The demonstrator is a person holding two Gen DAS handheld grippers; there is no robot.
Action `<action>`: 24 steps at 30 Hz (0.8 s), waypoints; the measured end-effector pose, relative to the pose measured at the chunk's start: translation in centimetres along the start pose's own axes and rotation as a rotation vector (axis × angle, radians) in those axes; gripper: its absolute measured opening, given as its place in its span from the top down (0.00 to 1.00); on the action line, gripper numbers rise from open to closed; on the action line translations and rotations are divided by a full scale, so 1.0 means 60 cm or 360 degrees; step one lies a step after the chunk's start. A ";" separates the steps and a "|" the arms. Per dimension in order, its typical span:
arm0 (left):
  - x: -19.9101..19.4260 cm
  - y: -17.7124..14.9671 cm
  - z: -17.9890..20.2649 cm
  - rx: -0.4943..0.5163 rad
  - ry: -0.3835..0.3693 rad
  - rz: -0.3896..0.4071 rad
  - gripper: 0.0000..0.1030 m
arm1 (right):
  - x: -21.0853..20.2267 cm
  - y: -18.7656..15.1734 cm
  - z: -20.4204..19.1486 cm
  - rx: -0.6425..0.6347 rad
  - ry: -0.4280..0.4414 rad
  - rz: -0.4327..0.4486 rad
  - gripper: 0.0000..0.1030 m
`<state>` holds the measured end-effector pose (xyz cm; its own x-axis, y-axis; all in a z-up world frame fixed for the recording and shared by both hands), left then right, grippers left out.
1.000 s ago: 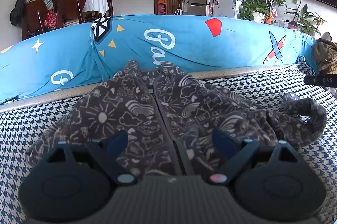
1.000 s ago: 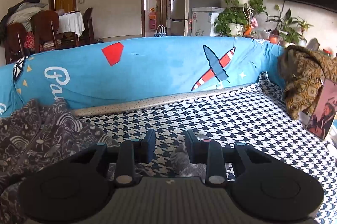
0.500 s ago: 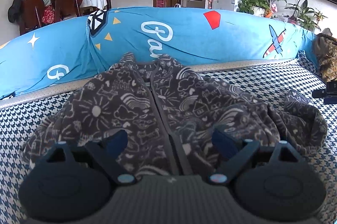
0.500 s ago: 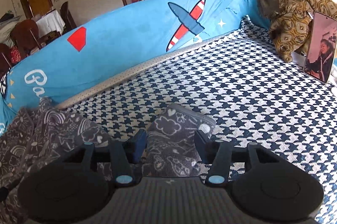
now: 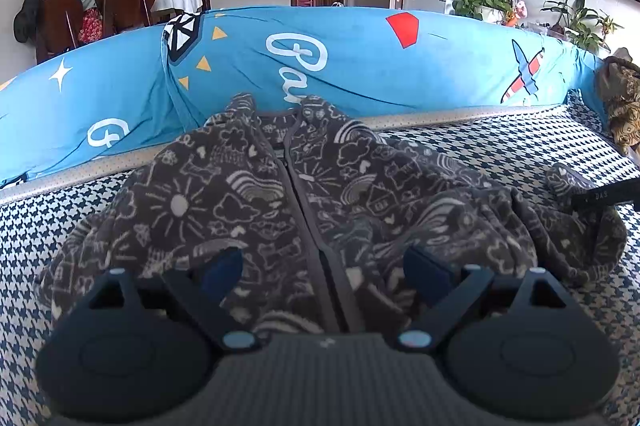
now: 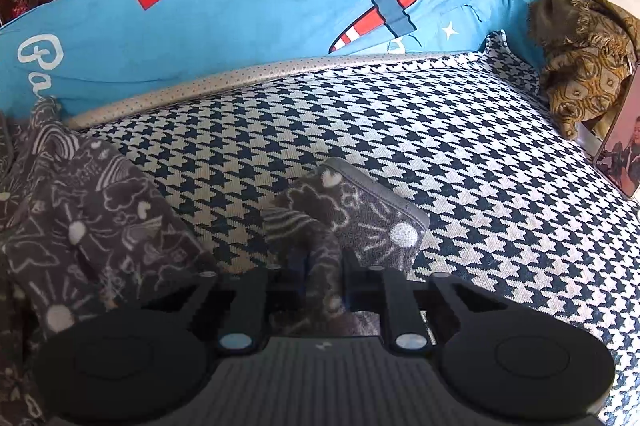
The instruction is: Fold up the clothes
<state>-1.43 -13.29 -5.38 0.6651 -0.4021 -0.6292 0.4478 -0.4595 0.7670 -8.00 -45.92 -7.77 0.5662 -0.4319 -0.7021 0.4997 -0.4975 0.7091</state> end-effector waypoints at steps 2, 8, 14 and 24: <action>0.000 0.000 0.000 -0.0001 0.0000 0.0000 0.11 | -0.030 0.018 0.010 0.0067 -0.0066 0.0187 0.90; 0.002 0.000 0.000 0.0001 0.0005 -0.0003 0.11 | -0.128 0.054 0.058 0.0297 -0.0274 0.0716 0.85; 0.002 0.000 -0.005 -0.0018 0.0021 -0.0012 0.11 | -0.122 0.048 0.077 0.0351 -0.0332 0.0579 0.80; -0.015 -0.004 -0.031 -0.0054 0.0080 -0.0017 0.10 | -0.129 0.026 0.019 0.0277 -0.0125 0.0480 0.75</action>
<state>-1.04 -11.35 -4.78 0.6889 -0.3566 -0.6311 0.4746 -0.4361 0.7645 -12.37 -44.20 -1.31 0.6156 -0.6322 -0.4705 0.1945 -0.4567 0.8681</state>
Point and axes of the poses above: each gripper's, at about its wrist camera, not at the fingertips, and x roughly the way its jaws point, z to its right, y to its top, the point moved 3 cm from there along x, roughly the way its jaws point, and after that the axes turned 10 degrees about x, right-handed, at the moved point
